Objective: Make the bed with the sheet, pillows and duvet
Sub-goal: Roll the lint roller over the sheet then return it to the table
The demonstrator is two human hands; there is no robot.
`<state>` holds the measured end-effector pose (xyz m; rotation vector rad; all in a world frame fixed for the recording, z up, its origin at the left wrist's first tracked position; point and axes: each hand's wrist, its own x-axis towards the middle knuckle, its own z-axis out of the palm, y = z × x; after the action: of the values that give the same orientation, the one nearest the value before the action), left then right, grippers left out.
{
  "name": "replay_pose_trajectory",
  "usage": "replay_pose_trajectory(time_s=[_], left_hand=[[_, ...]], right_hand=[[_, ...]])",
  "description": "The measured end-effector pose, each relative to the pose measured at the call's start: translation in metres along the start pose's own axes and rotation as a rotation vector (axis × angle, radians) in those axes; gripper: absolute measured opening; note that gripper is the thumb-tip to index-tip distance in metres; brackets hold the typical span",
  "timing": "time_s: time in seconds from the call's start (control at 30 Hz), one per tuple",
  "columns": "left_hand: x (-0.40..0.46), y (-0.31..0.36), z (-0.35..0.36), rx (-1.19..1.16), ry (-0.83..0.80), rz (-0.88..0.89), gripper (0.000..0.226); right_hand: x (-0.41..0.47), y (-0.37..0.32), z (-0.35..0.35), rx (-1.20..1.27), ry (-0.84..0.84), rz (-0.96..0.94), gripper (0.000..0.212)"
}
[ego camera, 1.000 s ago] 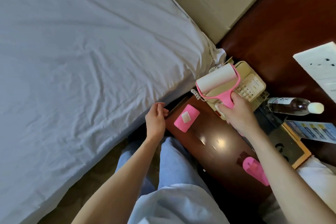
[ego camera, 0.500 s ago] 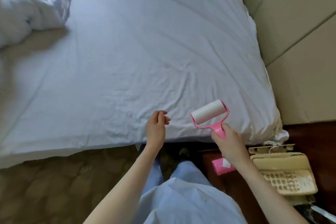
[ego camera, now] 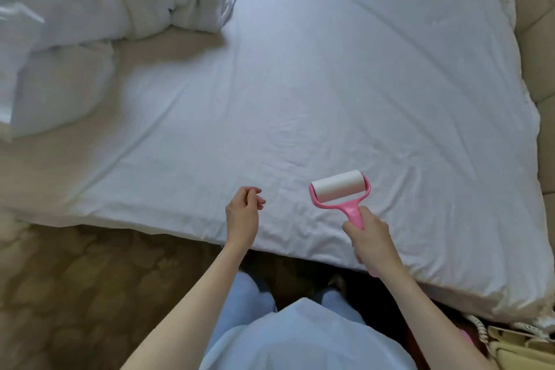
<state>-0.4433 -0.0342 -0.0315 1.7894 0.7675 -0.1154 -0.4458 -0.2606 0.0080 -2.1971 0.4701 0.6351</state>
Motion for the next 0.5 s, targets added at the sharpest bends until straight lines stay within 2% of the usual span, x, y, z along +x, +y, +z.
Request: replay_pose_trajectory(time_s=[0.27,0.5], left_hand=[[0.108,0.001,-0.089,-0.029,-0.038,-0.063,0.025],[0.162,-0.021,-0.106,-0.021,-0.081,-0.14,0.026]], right_hand=[[0.042,-0.102,0.094,0.168,0.048,0.127,0.011],[0.07,-0.125,0.15,0.094,0.001,0.139,0.016]])
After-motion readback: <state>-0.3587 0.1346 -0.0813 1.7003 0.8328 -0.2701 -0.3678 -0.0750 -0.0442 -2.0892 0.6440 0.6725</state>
